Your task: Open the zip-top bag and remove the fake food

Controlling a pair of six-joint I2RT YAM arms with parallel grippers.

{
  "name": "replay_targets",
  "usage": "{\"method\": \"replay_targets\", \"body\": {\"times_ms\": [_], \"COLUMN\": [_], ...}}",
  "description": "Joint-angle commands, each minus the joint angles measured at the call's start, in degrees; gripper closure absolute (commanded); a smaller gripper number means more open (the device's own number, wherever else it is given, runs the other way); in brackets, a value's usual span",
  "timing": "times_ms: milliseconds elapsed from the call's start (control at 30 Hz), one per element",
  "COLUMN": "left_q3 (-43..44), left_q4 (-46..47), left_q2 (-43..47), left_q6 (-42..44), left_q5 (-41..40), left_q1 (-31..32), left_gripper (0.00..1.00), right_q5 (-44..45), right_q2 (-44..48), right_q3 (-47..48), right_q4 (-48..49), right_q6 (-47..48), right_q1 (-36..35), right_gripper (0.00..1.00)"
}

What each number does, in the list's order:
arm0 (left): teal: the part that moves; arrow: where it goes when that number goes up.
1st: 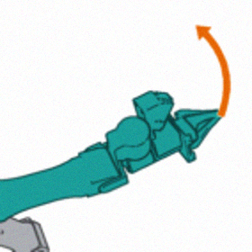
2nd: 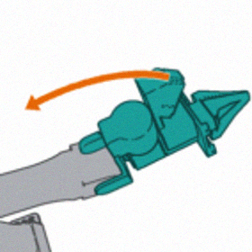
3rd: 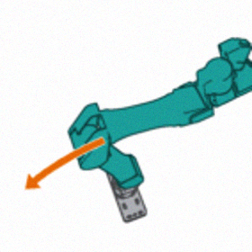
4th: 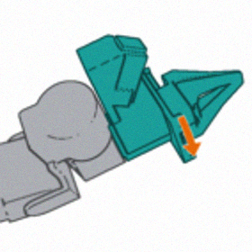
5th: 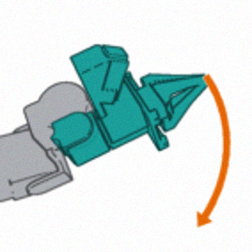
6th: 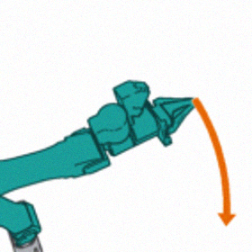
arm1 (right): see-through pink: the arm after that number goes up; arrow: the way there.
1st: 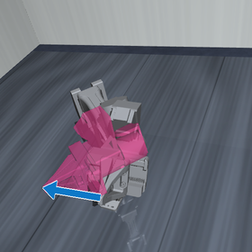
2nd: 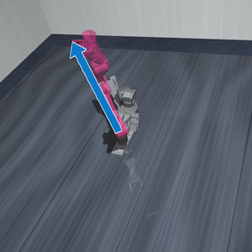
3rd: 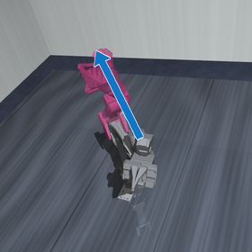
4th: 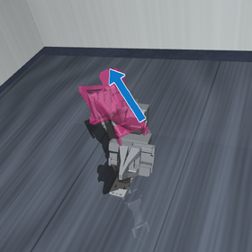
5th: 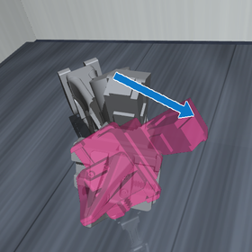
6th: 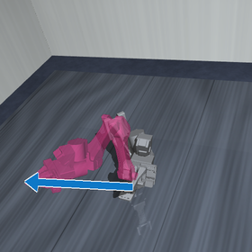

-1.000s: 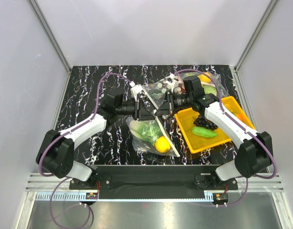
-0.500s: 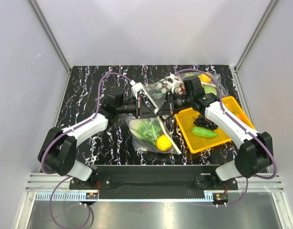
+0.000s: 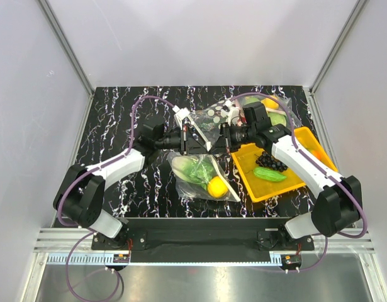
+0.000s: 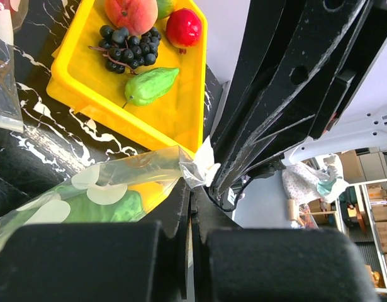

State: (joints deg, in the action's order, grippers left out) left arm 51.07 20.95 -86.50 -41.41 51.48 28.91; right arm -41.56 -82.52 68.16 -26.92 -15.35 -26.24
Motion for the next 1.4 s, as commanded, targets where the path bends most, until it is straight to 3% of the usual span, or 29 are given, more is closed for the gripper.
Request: {"method": "replay_targets", "body": {"times_ms": [0, 600, 1367], "left_q3": [3.9, 2.1, 1.2], "left_q4": [9.5, 10.8, -5.8], "left_q2": [1.0, 2.2, 5.9], "left_q6": [-1.9, -3.2, 9.4], "left_q5": [2.4, 3.7, 3.0], "left_q1": [-0.6, -6.9, -22.1], "left_gripper": [1.00, 1.00, 1.00], "right_q5": [3.7, 4.0, 6.3], "right_q2": [1.4, 0.0, 3.9], "right_q3": [-1.5, -0.5, -1.5], "right_q4": [-3.8, -6.2, -10.9], "right_q6": [2.0, 4.2, 5.4], "right_q1": [-0.1, -0.2, -0.3], "right_gripper": [0.96, 0.96, 0.96]}}
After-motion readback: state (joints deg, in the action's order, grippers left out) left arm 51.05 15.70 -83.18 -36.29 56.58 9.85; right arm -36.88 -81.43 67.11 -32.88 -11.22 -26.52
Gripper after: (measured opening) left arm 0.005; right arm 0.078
